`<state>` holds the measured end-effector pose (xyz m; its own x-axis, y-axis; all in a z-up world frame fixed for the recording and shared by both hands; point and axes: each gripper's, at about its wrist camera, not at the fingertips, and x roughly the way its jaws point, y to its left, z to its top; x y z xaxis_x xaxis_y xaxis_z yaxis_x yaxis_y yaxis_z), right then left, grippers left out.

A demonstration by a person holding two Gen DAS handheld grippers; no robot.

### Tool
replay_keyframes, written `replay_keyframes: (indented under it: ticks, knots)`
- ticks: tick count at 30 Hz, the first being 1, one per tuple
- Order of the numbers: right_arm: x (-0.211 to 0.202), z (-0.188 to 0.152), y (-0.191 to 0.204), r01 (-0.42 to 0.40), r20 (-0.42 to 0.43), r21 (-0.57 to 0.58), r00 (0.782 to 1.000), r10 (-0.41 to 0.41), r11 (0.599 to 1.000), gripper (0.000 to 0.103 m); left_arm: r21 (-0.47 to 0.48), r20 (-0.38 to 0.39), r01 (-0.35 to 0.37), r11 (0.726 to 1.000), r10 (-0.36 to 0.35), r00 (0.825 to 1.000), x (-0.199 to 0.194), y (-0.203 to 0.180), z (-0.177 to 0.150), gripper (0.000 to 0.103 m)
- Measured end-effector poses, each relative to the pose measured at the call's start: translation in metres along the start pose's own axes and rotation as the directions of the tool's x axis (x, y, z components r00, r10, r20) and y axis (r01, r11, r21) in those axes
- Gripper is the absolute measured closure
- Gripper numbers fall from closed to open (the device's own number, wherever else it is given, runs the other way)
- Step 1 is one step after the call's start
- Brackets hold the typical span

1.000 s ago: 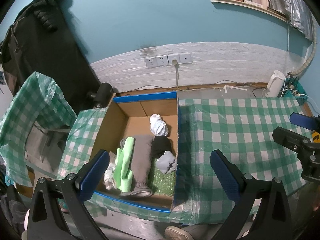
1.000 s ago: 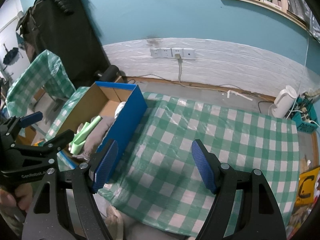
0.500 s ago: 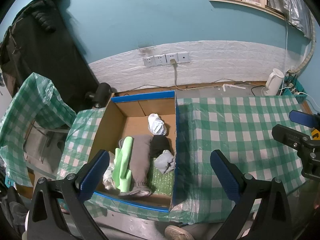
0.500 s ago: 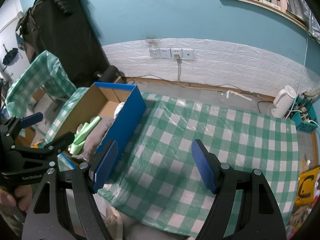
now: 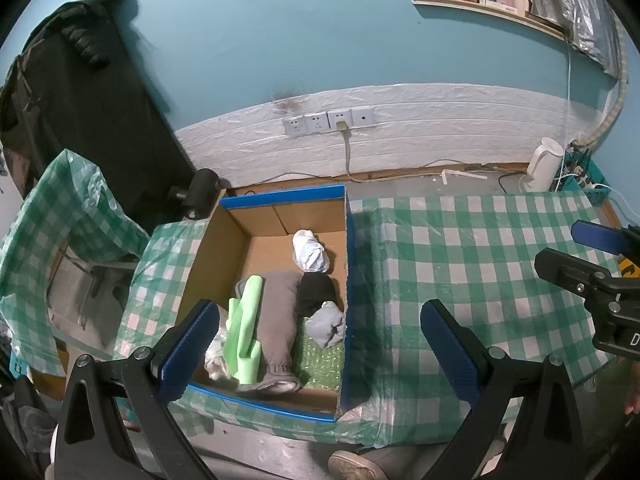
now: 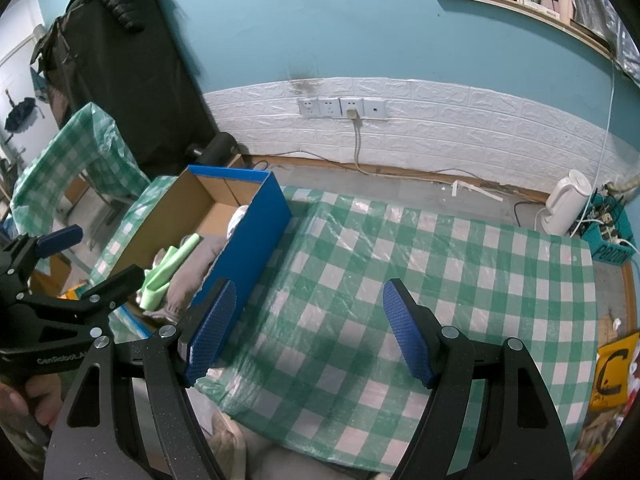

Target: Organize soft objects

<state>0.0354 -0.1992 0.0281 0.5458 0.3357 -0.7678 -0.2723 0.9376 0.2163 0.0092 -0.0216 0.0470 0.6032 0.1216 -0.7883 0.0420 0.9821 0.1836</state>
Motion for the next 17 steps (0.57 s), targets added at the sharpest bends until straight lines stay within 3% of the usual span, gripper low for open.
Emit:
replay_keyframes:
  ticks: [17]
  knots:
    - [0.0003, -0.0002, -0.0005, 0.0, -0.002, 0.0, 1.0, 0.0, 1.0, 0.027, 0.016, 0.006, -0.002, 1.0, 0.002, 1.0, 0.0006, 0.0013, 0.0064, 0.001]
